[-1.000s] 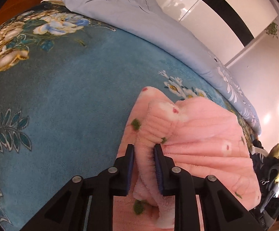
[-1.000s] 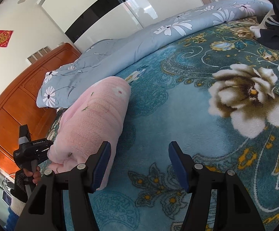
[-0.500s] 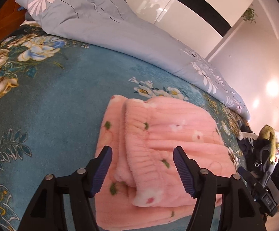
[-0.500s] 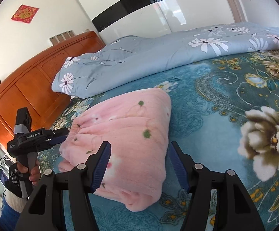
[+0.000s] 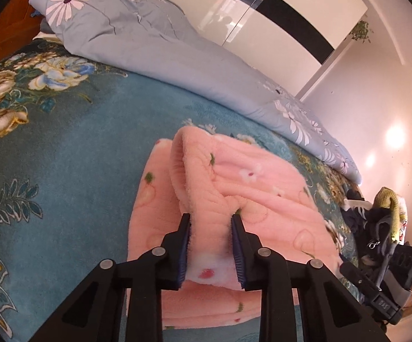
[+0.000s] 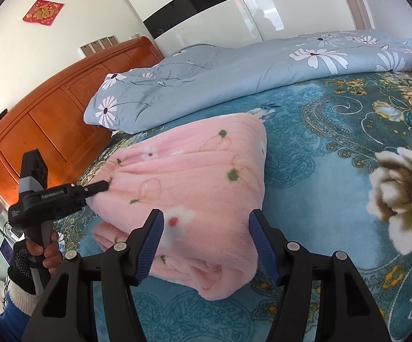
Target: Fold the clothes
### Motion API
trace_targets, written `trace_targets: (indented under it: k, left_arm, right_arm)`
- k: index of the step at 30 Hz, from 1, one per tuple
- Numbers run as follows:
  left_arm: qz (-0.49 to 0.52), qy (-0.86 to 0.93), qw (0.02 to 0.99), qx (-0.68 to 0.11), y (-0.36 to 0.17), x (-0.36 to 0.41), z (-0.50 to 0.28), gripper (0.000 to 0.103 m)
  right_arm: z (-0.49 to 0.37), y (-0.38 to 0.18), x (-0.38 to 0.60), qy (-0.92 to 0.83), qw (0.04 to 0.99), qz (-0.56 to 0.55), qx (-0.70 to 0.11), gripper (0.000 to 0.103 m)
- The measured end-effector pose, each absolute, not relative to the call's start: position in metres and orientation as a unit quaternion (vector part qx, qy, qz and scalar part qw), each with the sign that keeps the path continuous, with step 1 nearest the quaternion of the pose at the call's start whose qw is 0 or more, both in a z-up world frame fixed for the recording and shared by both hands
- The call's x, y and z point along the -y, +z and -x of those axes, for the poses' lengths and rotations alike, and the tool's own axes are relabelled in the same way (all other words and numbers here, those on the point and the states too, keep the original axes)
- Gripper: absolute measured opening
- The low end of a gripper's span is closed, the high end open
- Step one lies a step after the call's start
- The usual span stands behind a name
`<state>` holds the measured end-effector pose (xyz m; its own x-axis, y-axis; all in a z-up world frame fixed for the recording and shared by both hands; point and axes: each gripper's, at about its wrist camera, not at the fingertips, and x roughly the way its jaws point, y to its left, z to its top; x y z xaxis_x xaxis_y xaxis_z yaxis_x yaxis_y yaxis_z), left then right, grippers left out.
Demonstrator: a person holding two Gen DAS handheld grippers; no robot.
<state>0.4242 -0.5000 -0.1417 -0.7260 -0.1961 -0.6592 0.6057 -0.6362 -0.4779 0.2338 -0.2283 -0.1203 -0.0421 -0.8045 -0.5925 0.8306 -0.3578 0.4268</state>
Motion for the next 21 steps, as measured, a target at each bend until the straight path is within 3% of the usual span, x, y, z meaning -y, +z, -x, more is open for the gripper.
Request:
trace_targets:
  k: [9, 16, 21]
  left_arm:
    - [-0.334, -0.823, 0.241, -0.392, -0.193, 0.506, -0.431, 0.032]
    - [-0.308, -0.856, 0.261, -0.321, -0.133, 0.496, -0.435, 0.051]
    - [-0.309, -0.884, 0.237, -0.260, -0.098, 0.496, -0.389, 0.064]
  right_arm:
    - [-0.238, -0.138, 0.231, -0.708, 0.566, -0.421, -0.030, 0.064]
    - [-0.230, -0.109, 0.225, -0.731, 0.565, -0.381, -0.031, 0.064]
    - [-0.221, -0.091, 0.267, -0.721, 0.580, -0.371, -0.075, 0.064]
